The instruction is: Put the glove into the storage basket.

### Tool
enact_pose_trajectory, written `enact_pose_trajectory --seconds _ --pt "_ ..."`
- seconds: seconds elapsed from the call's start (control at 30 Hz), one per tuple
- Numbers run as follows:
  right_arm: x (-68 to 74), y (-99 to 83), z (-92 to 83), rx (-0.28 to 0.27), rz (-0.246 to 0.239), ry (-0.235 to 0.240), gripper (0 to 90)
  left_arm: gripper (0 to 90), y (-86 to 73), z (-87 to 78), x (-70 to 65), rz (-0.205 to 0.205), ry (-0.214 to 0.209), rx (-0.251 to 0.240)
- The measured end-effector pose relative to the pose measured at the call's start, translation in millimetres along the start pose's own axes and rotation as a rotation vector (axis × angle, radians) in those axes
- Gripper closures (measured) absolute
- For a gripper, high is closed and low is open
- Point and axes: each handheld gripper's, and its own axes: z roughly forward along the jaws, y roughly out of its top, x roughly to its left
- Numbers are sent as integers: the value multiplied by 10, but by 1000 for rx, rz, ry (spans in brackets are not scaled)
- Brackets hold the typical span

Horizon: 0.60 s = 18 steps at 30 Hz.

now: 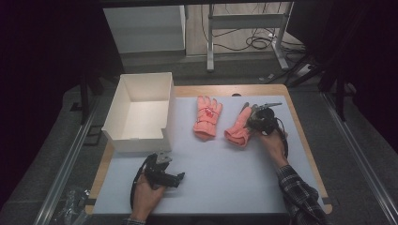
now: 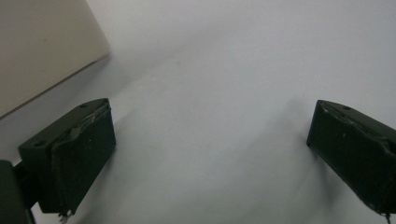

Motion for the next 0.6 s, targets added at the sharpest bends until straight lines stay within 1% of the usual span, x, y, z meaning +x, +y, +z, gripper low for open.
enact_pose_trajectory --seconds 0.1,0.17,0.33,0.47,0.6 --pt "4 12 -35 -7 4 4 852 10 0 0 0 0 0 0" --pt "1 22 -63 -14 13 15 855 10 0 0 0 0 0 0" --pt "-8 41 -165 -31 20 57 856 10 0 0 0 0 0 0" --pt "-6 56 -281 -44 7 78 857 10 0 0 0 0 0 0" --pt "19 55 -399 -51 11 122 856 10 0 0 0 0 0 0"
